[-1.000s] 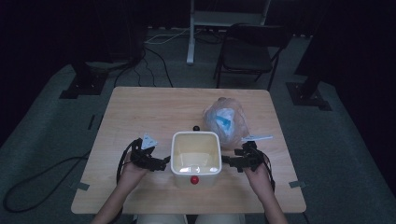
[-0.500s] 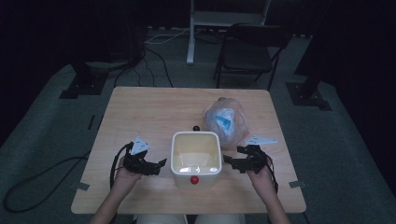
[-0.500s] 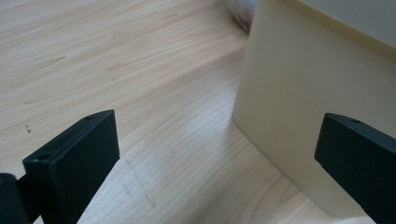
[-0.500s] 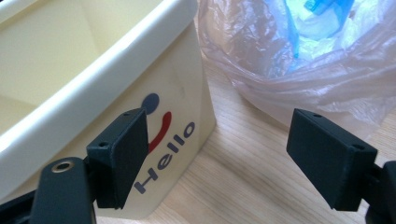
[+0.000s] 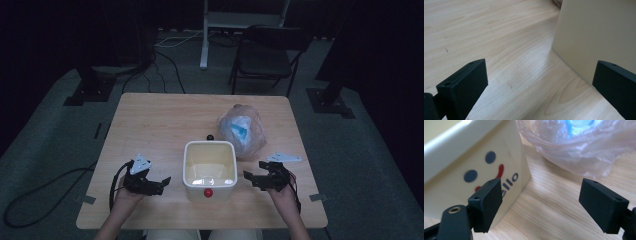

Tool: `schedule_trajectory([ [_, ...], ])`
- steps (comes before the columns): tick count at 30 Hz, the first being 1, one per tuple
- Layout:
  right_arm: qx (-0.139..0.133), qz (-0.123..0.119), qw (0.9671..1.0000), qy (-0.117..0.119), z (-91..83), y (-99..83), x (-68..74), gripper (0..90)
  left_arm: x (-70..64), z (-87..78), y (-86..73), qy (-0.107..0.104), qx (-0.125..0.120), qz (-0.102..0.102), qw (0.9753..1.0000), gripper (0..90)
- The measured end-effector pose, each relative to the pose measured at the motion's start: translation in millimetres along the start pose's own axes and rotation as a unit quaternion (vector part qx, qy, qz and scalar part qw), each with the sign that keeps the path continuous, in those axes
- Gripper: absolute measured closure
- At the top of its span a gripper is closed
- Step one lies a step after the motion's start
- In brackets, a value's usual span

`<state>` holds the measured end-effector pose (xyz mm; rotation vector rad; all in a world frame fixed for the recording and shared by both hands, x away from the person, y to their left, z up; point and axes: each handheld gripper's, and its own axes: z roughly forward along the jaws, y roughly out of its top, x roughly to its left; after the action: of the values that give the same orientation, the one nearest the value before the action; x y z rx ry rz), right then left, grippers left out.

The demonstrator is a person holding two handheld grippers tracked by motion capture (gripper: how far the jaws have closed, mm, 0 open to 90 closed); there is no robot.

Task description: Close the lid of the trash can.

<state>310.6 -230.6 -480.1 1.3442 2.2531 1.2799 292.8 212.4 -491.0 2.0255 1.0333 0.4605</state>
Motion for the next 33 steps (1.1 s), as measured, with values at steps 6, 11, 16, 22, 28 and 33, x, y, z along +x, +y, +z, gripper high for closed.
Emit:
schedule_trajectory([
  [6, -0.01, 0.006, 0.9999, -0.012, -3.0, -9.1, -3.3, 18.2, 2.5, -4.3, -12.3, 0.003, 0.006, -0.009, 0.9999, 0.5],
  [11, -0.013, 0.012, 0.9996, -0.02, -6.6, -17.9, -7.0, 18.2, 3.2, -6.3, -23.5, 0.004, 0.013, -0.016, 0.9998, 0.5],
  [16, -0.007, 0.008, 0.9995, -0.03, -6.4, -28.3, -8.7, 18.2, 4.2, -4.9, -35.3, 0.005, 0.021, -0.023, 0.9995, 0.5],
  [22, -0.013, 0.008, 0.9988, -0.046, -10.0, -39.0, -11.7, 14.2, 5.5, -7.6, -44.5, 0.009, 0.024, -0.025, 0.9993, 0.5],
  [28, -0.014, 0.014, 0.9984, -0.054, -15.2, -51.9, -17.3, 14.1, 8.4, -12.9, -53.8, 0.011, 0.028, -0.029, 0.9991, 0.5],
  [33, -0.023, 0.013, 0.9977, -0.062, -20.8, -59.8, -19.9, 14.1, 11.9, -22.5, -63.7, 0.015, 0.024, -0.029, 0.9992, 0.5],
])
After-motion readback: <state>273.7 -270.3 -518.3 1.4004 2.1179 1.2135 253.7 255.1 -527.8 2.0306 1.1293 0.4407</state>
